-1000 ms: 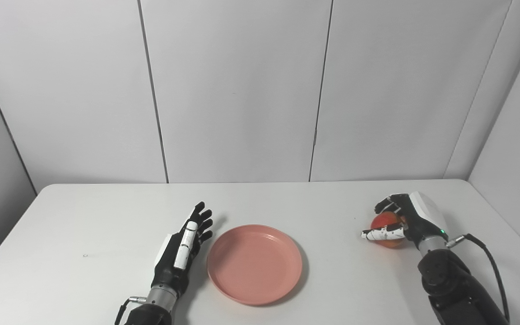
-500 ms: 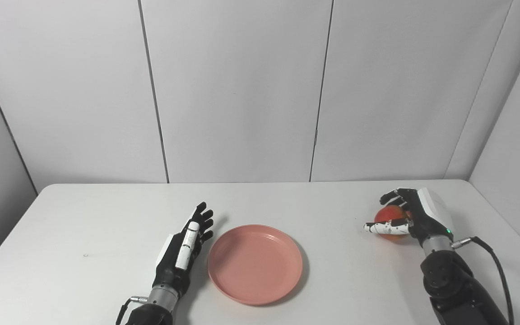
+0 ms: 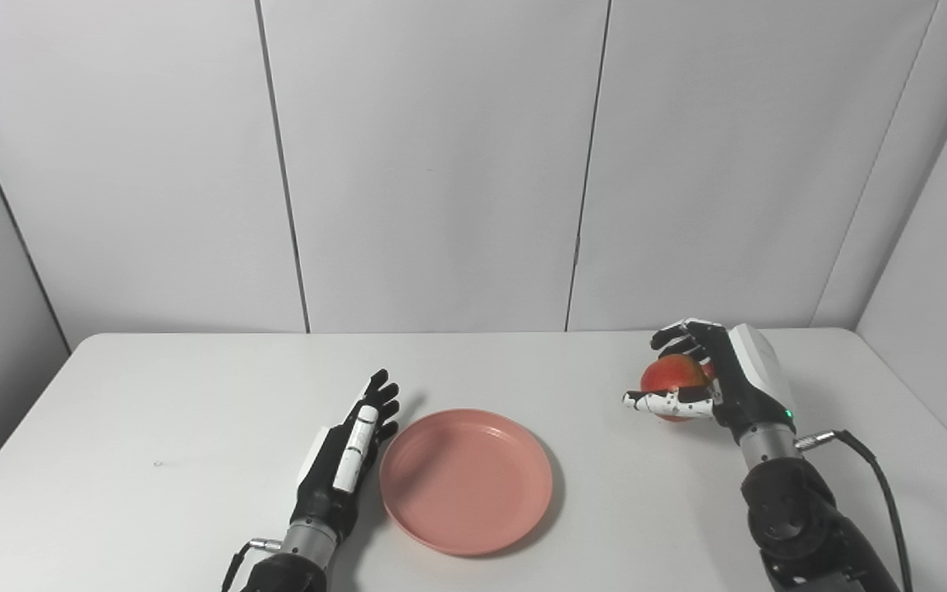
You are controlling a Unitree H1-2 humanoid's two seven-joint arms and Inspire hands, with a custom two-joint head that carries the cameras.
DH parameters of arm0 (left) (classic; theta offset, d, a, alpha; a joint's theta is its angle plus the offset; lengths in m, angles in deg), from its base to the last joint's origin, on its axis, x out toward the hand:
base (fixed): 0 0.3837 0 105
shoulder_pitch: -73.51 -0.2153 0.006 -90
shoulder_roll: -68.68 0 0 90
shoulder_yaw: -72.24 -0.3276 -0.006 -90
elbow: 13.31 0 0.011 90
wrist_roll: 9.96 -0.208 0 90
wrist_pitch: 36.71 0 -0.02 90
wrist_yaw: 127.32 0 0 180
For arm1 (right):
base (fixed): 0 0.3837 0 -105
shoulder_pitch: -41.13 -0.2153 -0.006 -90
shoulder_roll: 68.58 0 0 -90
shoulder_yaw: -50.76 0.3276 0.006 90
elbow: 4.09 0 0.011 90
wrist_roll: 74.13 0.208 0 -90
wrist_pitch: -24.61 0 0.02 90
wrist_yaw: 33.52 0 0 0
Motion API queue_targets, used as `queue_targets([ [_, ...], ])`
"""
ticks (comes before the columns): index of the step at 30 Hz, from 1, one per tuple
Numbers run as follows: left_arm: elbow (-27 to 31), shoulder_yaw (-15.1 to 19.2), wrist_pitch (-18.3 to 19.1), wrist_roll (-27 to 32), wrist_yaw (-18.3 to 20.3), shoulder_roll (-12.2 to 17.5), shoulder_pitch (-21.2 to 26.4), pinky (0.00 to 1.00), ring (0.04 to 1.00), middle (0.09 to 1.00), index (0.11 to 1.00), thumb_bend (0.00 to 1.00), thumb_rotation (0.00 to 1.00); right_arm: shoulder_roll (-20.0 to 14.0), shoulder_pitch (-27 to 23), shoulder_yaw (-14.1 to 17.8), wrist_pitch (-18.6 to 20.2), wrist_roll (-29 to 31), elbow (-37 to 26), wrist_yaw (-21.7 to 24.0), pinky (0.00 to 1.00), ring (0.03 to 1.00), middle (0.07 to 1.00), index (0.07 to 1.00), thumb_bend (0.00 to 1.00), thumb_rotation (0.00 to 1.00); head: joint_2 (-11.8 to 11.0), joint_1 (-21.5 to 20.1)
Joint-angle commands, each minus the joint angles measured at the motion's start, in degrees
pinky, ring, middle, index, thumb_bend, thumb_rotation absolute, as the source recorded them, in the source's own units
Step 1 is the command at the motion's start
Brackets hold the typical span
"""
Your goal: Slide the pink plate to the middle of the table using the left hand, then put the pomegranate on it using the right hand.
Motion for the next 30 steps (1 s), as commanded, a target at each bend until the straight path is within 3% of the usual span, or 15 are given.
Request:
queue_targets([
  [1, -1.36, -0.3, -1.59, -0.26, -0.51, -0.96, 0.25, 0.94, 0.962, 0.964, 0.969, 0.51, 1.0, 0.06, -1.91, -0.06, -3.66, 0.39, -3.27, 0.2, 0.31, 0.384, 0.485, 0.541, 0.51, 0.0, 0.05, 0.12],
  [6, -1.67, -0.59, -1.94, -0.58, -0.61, -1.02, 0.45, 0.94, 0.965, 0.969, 0.974, 0.51, 1.0, 1.47, -1.39, -1.15, -3.52, 1.44, -5.03, 2.02, 0.26, 0.365, 0.456, 0.545, 0.51, 0.0, 0.07, 0.33],
  [13, -1.84, -0.86, -2.09, -1.4, -1.34, -1.25, 0.58, 0.93, 0.96, 0.965, 0.972, 0.51, 1.0, 4.62, -1.35, -3.44, -3.12, 1.72, -6.05, 4.5, 0.32, 0.385, 0.475, 0.534, 0.51, 0.0, 0.14, 0.84],
  [24, -2.25, -0.92, -2.36, -1.74, -1.92, -1.63, 0.76, 0.93, 0.959, 0.966, 0.972, 0.5, 1.0, 9.22, -2.54, -7.06, -2.74, 1.12, -5.4, 6.65, 0.32, 0.397, 0.477, 0.524, 0.52, 0.0, 0.17, 1.31],
  [30, -2.29, -1.0, -2.16, -1.94, -2.2, -1.6, 0.79, 0.93, 0.96, 0.967, 0.973, 0.51, 1.0, 11.34, -3.01, -9.38, -2.97, 0.06, -3.79, 7.09, 0.27, 0.371, 0.46, 0.536, 0.51, 0.0, 0.12, 1.41],
])
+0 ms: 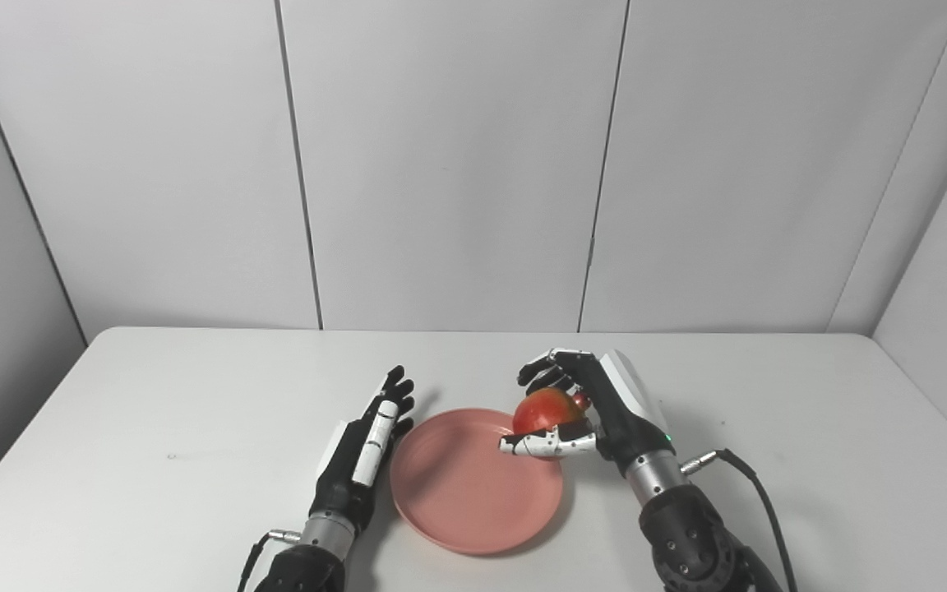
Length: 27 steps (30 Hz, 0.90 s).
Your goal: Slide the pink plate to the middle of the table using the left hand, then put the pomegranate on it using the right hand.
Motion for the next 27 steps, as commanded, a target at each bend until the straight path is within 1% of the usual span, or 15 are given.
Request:
queue_targets([
  [1, -1.07, -0.49, -1.79, -0.61, -0.58, -1.03, -0.03, 0.93, 0.96, 0.966, 0.973, 0.51, 1.0, 0.68, -3.22, -0.46, -2.33, -0.72, -0.48, -0.07, 0.26, 0.371, 0.459, 0.536, 0.51, 0.0, 0.11, 0.11],
  [7, -0.65, -0.55, -1.81, -1.06, -1.24, -1.15, -0.18, 0.93, 0.958, 0.963, 0.967, 0.49, 1.0, 1.98, -3.28, -2.64, -3.67, -2.53, 2.44, -0.68, 0.27, 0.365, 0.457, 0.538, 0.51, 0.0, 0.14, 0.14],
  [11, -0.56, -0.39, -2.05, -1.12, -1.29, -1.21, -0.22, 0.92, 0.957, 0.961, 0.965, 0.49, 1.0, 2.58, -3.24, -3.53, -4.55, -3.21, 4.36, -1.1, 0.25, 0.359, 0.452, 0.538, 0.51, 0.0, 0.19, 0.12],
  [16, -0.5, -0.38, -2.31, -1.46, -1.67, -1.2, -0.22, 0.91, 0.947, 0.953, 0.956, 0.48, 1.0, 2.78, -3.12, -4.48, -5.09, -4.34, 6.03, -1.53, 0.26, 0.359, 0.458, 0.541, 0.51, 0.0, 0.32, 0.12],
  [23, 0.06, -0.47, -1.91, -1.53, -1.88, -1.23, -0.41, 0.91, 0.943, 0.947, 0.95, 0.49, 1.0, 2.37, -3.41, -5.92, -8.57, -6.33, 10.34, -3.39, 0.28, 0.367, 0.463, 0.539, 0.51, 0.0, 0.47, 0.17],
  [27, 0.48, -0.53, -1.41, -1.76, -2.11, -1.29, -0.57, 0.91, 0.945, 0.946, 0.949, 0.49, 1.0, 2.35, -3.55, -6.08, -10.16, -6.93, 12.46, -4.47, 0.3, 0.374, 0.472, 0.535, 0.51, 0.0, 0.48, 0.14],
])
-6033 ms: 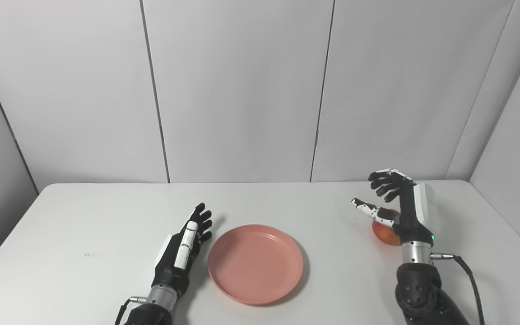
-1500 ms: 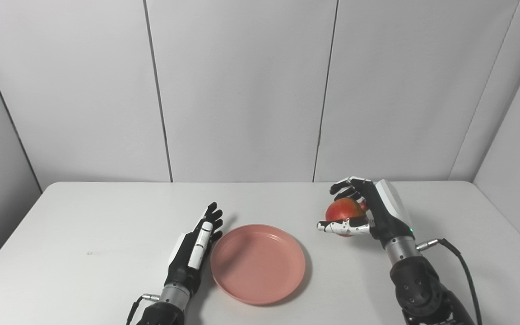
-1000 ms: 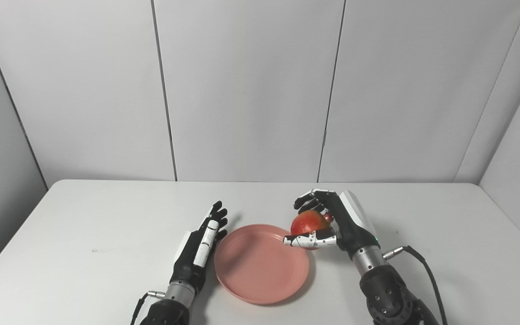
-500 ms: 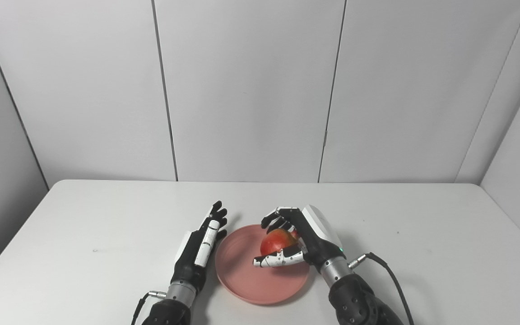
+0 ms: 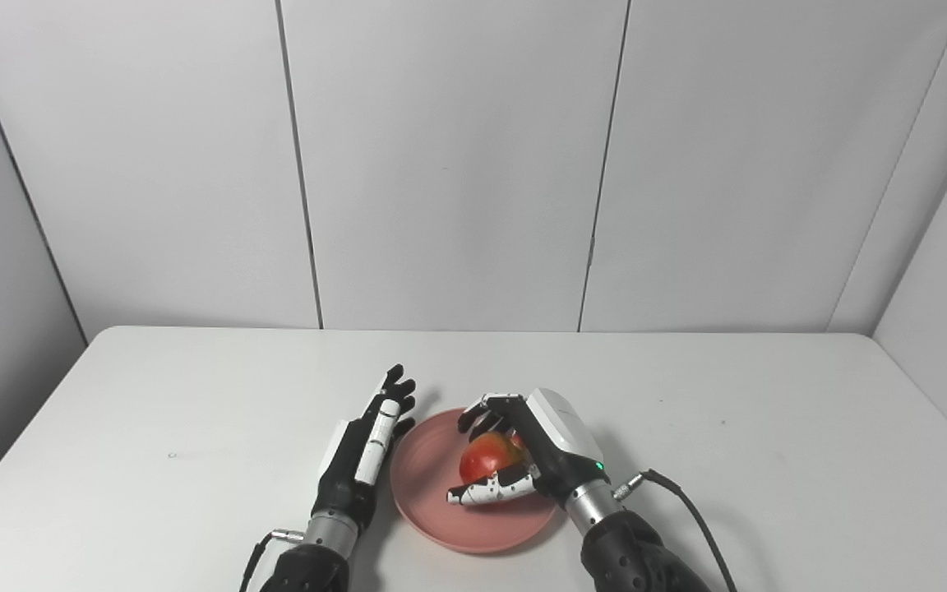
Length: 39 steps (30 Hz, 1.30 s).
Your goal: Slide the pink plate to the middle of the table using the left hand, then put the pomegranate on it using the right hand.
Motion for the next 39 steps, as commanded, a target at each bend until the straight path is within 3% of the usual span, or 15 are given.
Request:
queue_targets([
  [1, 0.23, -0.43, -1.28, -0.49, -0.48, -0.63, -0.42, 0.91, 0.945, 0.946, 0.949, 0.49, 1.0, 0.04, -1.86, -0.05, -2.62, -0.42, 0.53, -0.95, 0.3, 0.372, 0.468, 0.536, 0.51, 0.0, 0.14, 0.16],
  [7, 0.51, -0.27, -1.03, -0.02, -0.2, -0.71, -0.45, 0.91, 0.95, 0.95, 0.953, 0.48, 1.0, -0.11, -1.81, -0.37, -5.07, -0.4, 2.05, -1.39, 0.29, 0.371, 0.46, 0.536, 0.51, 0.0, 0.21, 0.15],
  [11, 0.65, -0.39, -0.73, -0.38, -0.28, -0.54, -0.43, 0.91, 0.95, 0.949, 0.95, 0.49, 1.0, -0.5, -1.75, -1.01, -6.81, -1.23, 3.04, -2.18, 0.33, 0.382, 0.468, 0.554, 0.51, 0.0, 0.34, 0.15],
  [13, 0.66, -0.44, -0.78, -0.5, -0.32, -0.51, -0.39, 0.91, 0.952, 0.953, 0.953, 0.49, 1.0, -0.72, -1.37, -1.06, -6.79, -1.29, 2.39, -1.88, 0.4, 0.402, 0.495, 0.553, 0.51, 0.0, 0.4, 0.09],
  [14, 0.73, -0.44, -0.71, -0.53, -0.41, -0.55, -0.39, 0.91, 0.949, 0.951, 0.949, 0.49, 1.0, -0.81, -1.17, -1.02, -6.66, -1.13, 1.97, -1.51, 0.49, 0.53, 0.604, 0.526, 0.51, 0.07, 0.4, 0.09],
  [15, 0.67, -0.39, -0.85, -0.45, -0.44, -0.6, -0.36, 0.91, 0.947, 0.951, 0.945, 0.48, 1.0, -0.96, -0.92, -0.92, -6.86, -0.6, 1.52, -1.0, 0.56, 0.624, 0.683, 0.564, 0.53, 0.15, 0.37, 0.08],
  [16, 0.6, -0.35, -0.98, -0.39, -0.44, -0.63, -0.34, 0.9, 0.944, 0.951, 0.941, 0.48, 1.0, -1.07, -0.75, -0.84, -7.03, -0.24, 1.23, -0.66, 0.62, 0.701, 0.745, 0.705, 0.59, 0.26, 0.37, 0.08],
  [17, 0.55, -0.35, -1.18, -0.35, -0.4, -0.64, -0.32, 0.9, 0.944, 0.951, 0.94, 0.48, 1.0, -1.25, -0.48, -0.76, -7.42, 0.24, 0.67, -0.32, 0.63, 0.708, 0.751, 0.719, 0.6, 0.27, 0.35, 0.11],
  [19, 0.57, -0.39, -1.09, -0.28, -0.24, -0.61, -0.3, 0.9, 0.945, 0.955, 0.945, 0.48, 1.0, -1.6, 0.13, -0.49, -8.07, 1.33, -0.6, 0.56, 0.7, 0.789, 0.813, 0.801, 0.64, 0.45, 0.37, 0.06],
  [23, 0.54, -0.59, -1.07, -0.26, 0.27, -0.34, -0.33, 0.93, 0.957, 0.966, 0.958, 0.48, 1.0, -1.98, 1.11, 0.19, -8.66, 3.08, -2.66, 2.12, 0.76, 0.871, 0.893, 0.884, 0.64, 0.67, 0.34, 0.07],
  [31, 1.26, -0.75, -0.95, -0.95, -0.36, -0.23, -0.74, 0.92, 0.955, 0.964, 0.957, 0.48, 1.0, -2.75, 3.76, 2.34, -11.99, 5.91, -6.85, 1.97, 0.85, 0.954, 0.986, 0.982, 0.65, 0.86, 0.48, -0.07],
  [39, 1.08, -0.39, -0.7, -1.31, -0.84, -0.44, -0.71, 0.91, 0.946, 0.951, 0.951, 0.49, 1.0, -2.15, 5.96, 7.05, -16.33, 11.36, -8.05, 1.0, 0.96, 0.997, 1.0, 1.0, 0.62, 0.98, 0.61, -0.2],
])
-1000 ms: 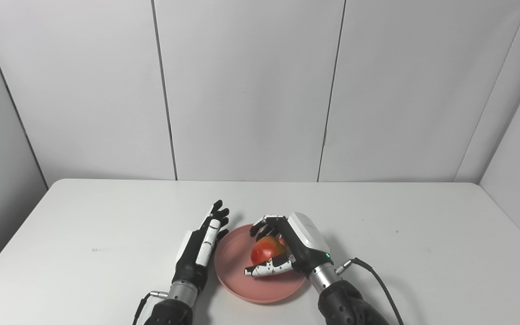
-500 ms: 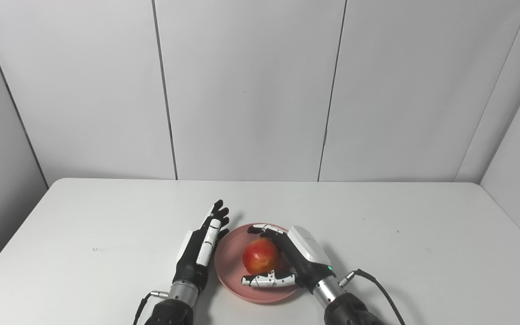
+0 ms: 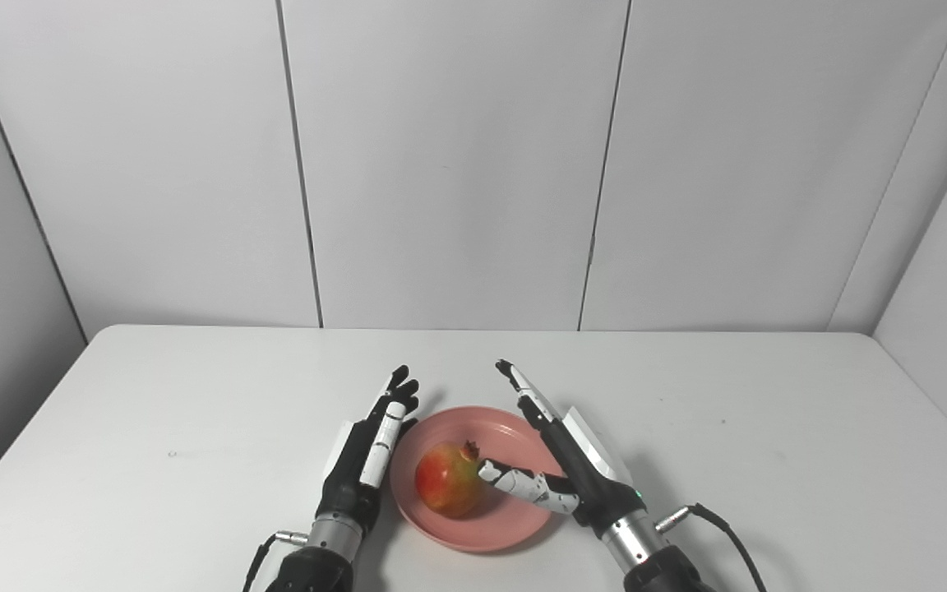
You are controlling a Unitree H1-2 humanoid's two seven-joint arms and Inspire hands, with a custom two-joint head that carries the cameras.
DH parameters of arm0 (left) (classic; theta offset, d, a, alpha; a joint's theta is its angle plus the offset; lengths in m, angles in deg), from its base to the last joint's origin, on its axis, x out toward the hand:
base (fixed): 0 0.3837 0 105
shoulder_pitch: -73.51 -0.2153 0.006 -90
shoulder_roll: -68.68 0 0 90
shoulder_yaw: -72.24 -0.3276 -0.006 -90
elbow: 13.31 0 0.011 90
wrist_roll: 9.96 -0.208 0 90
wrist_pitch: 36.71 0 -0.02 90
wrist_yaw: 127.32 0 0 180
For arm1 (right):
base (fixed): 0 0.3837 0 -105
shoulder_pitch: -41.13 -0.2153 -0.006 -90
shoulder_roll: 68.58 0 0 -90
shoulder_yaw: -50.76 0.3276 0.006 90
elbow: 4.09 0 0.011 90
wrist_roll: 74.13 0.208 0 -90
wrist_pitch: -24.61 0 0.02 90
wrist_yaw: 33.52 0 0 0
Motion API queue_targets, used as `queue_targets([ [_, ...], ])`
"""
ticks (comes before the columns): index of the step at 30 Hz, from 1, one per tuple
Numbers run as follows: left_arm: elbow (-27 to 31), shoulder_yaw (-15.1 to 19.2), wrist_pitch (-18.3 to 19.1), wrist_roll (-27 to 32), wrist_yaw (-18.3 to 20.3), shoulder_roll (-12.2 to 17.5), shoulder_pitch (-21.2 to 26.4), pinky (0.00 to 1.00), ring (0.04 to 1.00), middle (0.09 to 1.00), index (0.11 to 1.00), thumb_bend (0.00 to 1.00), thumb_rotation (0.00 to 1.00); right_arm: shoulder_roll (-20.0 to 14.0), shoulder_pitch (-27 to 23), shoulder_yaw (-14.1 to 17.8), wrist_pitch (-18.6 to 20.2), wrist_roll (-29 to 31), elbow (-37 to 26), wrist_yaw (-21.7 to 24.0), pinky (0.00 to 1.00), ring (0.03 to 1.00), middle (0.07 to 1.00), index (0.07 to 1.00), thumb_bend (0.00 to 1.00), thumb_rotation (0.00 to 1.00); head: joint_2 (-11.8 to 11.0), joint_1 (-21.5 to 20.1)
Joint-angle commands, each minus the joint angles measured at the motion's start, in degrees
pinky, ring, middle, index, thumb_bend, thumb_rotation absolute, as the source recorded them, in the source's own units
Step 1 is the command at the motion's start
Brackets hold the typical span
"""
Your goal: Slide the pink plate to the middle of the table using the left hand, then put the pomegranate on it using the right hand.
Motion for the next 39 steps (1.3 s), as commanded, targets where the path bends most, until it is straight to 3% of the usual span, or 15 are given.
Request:
queue_targets([
  [1, 0.0, -0.01, -0.9, -0.43, -0.88, -0.3, 0.01, 0.91, 0.943, 0.949, 0.949, 0.49, 1.0, 0.35, -1.68, 1.88, -3.44, 1.73, -2.22, -1.57, 0.97, 0.999, 1.0, 1.0, 0.63, 0.99, 0.15, -0.09],
  [8, 0.36, -0.31, -0.17, -2.89, -3.73, -0.26, -0.06, 0.87, 0.915, 0.923, 0.924, 0.48, 1.0, 0.29, -0.63, 5.86, -2.98, 6.18, -3.32, -0.74, 0.97, 1.0, 1.0, 1.0, 0.61, 0.96, -0.06, -0.52],
  [14, 0.75, 0.29, -0.45, -1.91, -3.36, -0.12, -0.46, 0.9, 0.934, 0.941, 0.931, 0.5, 1.0, 0.4, 0.02, 8.89, -1.07, 8.09, -1.91, -0.87, 1.0, 1.0, 1.0, 1.0, 0.57, 1.0, 0.04, -0.54],
  [19, 1.16, 0.8, -0.06, -1.58, -3.21, 0.58, -0.75, 0.91, 0.938, 0.956, 0.947, 0.53, 1.0, 2.14, -0.12, 12.12, 1.93, 14.49, 1.14, 0.54, 1.0, 1.0, 1.0, 1.0, 0.6, 1.0, 0.28, -1.26],
  [26, -0.18, 1.67, -1.75, 1.51, -0.31, 2.14, -0.48, 0.94, 0.964, 0.988, 0.984, 0.57, 1.0, 3.8, 0.18, 12.57, 1.79, 16.25, 3.16, 0.26, 1.0, 1.0, 1.0, 1.0, 0.59, 1.0, -0.06, -1.83],
  [30, 0.01, 2.04, -1.68, 3.23, 1.47, 2.84, -0.57, 0.96, 0.982, 0.999, 0.998, 0.54, 1.0, 5.1, 0.52, 13.02, 2.46, 17.74, 3.48, 0.23, 1.0, 1.0, 1.0, 1.0, 0.58, 1.0, -0.01, -1.87],
  [39, 0.99, 3.36, -0.66, 5.47, 1.86, 2.91, -0.65, 0.97, 0.993, 1.0, 1.0, 0.51, 1.0, 6.37, 1.19, 13.61, 5.7, 20.59, 3.06, 1.08, 1.0, 1.0, 1.0, 1.0, 0.6, 1.0, 0.32, -1.95],
])
